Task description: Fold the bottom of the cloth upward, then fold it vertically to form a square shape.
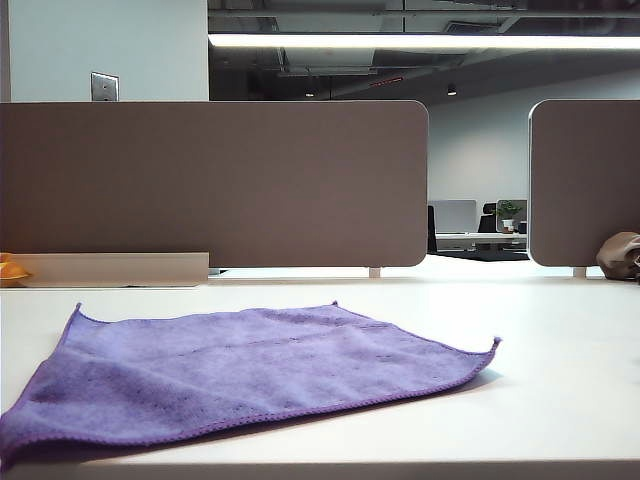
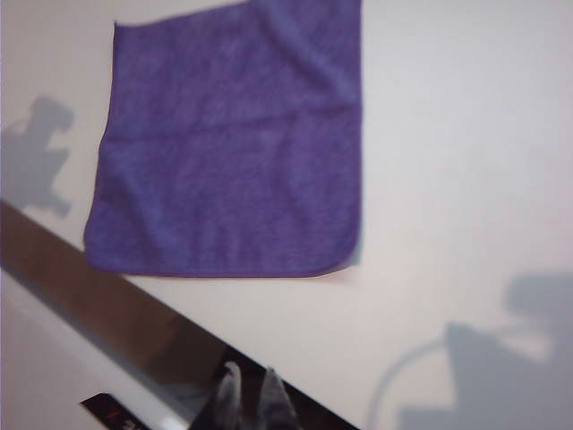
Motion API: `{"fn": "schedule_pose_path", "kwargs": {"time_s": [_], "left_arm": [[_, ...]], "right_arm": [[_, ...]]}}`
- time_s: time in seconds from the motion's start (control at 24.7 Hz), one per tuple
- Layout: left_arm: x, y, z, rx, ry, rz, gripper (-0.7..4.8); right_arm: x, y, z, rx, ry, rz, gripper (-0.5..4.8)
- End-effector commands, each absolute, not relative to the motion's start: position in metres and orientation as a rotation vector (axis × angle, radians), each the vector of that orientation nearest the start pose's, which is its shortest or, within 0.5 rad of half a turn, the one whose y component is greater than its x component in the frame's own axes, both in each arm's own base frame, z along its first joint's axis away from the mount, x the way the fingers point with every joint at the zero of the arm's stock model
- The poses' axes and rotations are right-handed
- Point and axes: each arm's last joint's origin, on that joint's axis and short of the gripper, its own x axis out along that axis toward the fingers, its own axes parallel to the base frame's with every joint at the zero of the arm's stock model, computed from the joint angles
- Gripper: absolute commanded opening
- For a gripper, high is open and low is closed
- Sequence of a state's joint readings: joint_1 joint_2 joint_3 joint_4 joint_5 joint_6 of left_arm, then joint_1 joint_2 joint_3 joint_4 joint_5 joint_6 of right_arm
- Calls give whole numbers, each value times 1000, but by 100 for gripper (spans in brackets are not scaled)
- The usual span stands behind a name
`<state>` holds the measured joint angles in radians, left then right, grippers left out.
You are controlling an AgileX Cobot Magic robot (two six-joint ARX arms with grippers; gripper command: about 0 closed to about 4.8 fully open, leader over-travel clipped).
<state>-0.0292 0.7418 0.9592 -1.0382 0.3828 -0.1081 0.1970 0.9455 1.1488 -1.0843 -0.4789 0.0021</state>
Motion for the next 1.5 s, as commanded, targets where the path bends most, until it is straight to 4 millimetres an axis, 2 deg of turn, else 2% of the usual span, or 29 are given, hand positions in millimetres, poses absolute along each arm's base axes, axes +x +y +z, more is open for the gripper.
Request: {"fn": "schedule_pose_path", "kwargs": {"time_s": [0.04, 0.16, 0.24, 0.41, 0.61, 0.73, 1.13, 1.22, 1.34, 1.5], "left_arm": [[134, -16, 324, -307, 828, -371, -1], [142, -17, 321, -312, 854, -371, 4], [147, -17, 318, -316, 876, -368, 31], [151, -17, 308, -351, 919, -350, 31], [151, -19, 284, -423, 997, -387, 31], [150, -21, 259, -512, 1055, -466, 31], [138, -23, 217, -618, 1219, -491, 31], [135, -23, 211, -626, 1244, -485, 33], [132, -24, 204, -642, 1276, -478, 64], [130, -30, 200, -623, 1304, -495, 68]], "right_arm": [[182, 57, 340, 173, 941, 741, 41], [201, 68, 329, 158, 968, 761, 41], [211, 72, 323, 158, 982, 765, 41], [225, 76, 310, 163, 1027, 760, 44], [241, 78, 292, 134, 1106, 684, 64], [251, 81, 279, 140, 1162, 677, 64], [267, 95, 246, 132, 1300, 682, 115], [267, 99, 243, 124, 1312, 689, 122], [268, 104, 240, 108, 1324, 697, 122], [269, 107, 234, 105, 1346, 698, 122]]}}
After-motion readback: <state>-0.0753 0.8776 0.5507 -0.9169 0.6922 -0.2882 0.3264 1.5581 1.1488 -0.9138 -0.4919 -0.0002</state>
